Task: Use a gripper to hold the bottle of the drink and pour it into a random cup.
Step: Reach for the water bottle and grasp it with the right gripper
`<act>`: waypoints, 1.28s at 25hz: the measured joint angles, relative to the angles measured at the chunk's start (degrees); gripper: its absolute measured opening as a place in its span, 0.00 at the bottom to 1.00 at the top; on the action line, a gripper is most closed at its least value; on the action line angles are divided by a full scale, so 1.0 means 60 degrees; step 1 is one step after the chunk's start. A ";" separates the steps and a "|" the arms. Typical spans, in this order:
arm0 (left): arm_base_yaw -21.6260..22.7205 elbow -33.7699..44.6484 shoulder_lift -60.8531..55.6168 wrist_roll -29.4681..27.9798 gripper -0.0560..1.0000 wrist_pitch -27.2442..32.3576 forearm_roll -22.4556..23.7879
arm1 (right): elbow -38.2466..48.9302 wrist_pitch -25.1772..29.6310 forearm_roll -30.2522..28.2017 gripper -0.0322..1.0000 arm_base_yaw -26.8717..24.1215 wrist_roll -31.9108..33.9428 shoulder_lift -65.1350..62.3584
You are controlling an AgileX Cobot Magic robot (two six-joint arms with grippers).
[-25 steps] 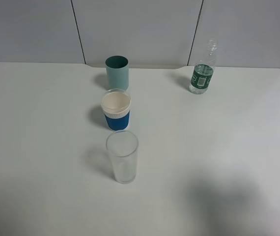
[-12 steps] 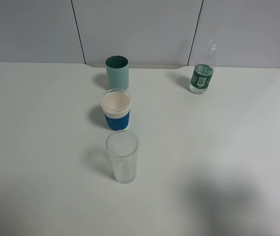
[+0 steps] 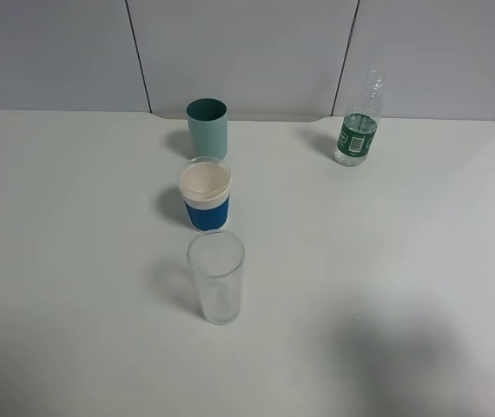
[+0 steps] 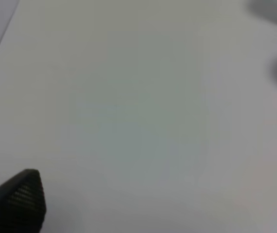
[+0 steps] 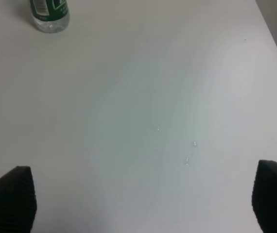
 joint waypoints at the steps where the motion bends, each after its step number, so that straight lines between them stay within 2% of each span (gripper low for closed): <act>1: 0.0000 0.0000 0.0000 0.0000 0.98 0.0000 0.0000 | 0.0000 0.0000 0.0000 0.88 0.0000 0.0000 0.0000; 25: 0.0000 0.0000 0.0000 0.0000 0.98 0.0000 0.0000 | -0.0143 0.0000 0.0143 0.88 0.0000 -0.0069 0.0074; 32: 0.0000 0.0000 0.0000 0.0000 0.98 0.0000 0.0000 | -0.1674 -0.0321 0.0277 0.88 0.0000 -0.0505 0.2419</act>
